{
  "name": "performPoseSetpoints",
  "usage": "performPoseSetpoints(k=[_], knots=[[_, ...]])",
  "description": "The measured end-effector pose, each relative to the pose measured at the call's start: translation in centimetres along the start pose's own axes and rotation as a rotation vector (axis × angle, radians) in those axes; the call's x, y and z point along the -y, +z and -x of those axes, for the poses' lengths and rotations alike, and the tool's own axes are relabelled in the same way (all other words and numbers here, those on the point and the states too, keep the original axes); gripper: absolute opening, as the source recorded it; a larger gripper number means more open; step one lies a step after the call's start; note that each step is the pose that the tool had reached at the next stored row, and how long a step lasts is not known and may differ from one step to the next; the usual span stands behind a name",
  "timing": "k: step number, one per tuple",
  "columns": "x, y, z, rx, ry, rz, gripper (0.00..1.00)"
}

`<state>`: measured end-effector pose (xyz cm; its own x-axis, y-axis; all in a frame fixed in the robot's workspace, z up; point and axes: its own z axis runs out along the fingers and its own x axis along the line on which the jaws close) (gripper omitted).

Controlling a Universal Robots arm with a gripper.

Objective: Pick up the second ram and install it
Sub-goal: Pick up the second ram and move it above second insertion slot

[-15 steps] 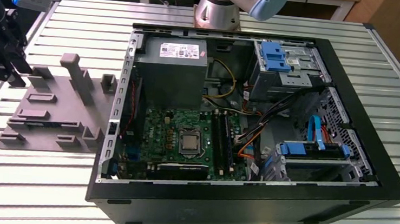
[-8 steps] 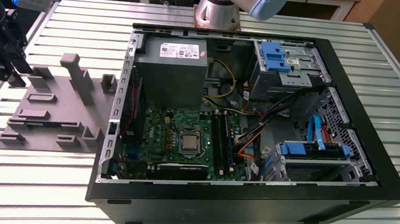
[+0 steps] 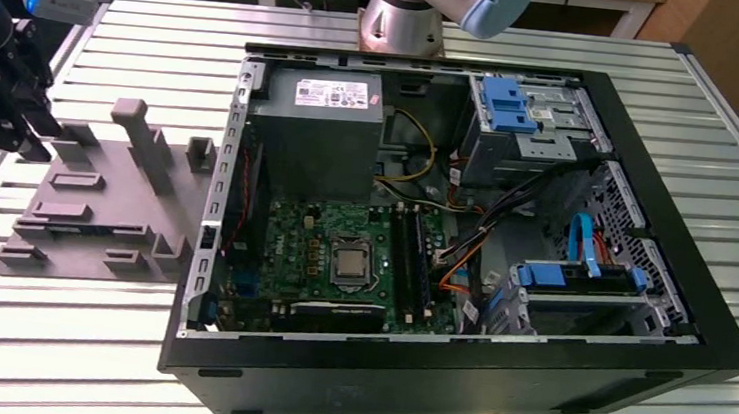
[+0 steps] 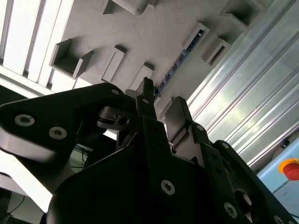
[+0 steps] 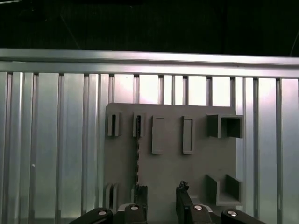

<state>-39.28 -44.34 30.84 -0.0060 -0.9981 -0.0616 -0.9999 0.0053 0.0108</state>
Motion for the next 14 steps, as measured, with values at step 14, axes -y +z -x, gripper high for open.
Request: performPoseSetpoints(k=[14], knots=[[-0.59, 1.73, -0.42, -0.0013, 0.000, -0.0019, 0.38]])
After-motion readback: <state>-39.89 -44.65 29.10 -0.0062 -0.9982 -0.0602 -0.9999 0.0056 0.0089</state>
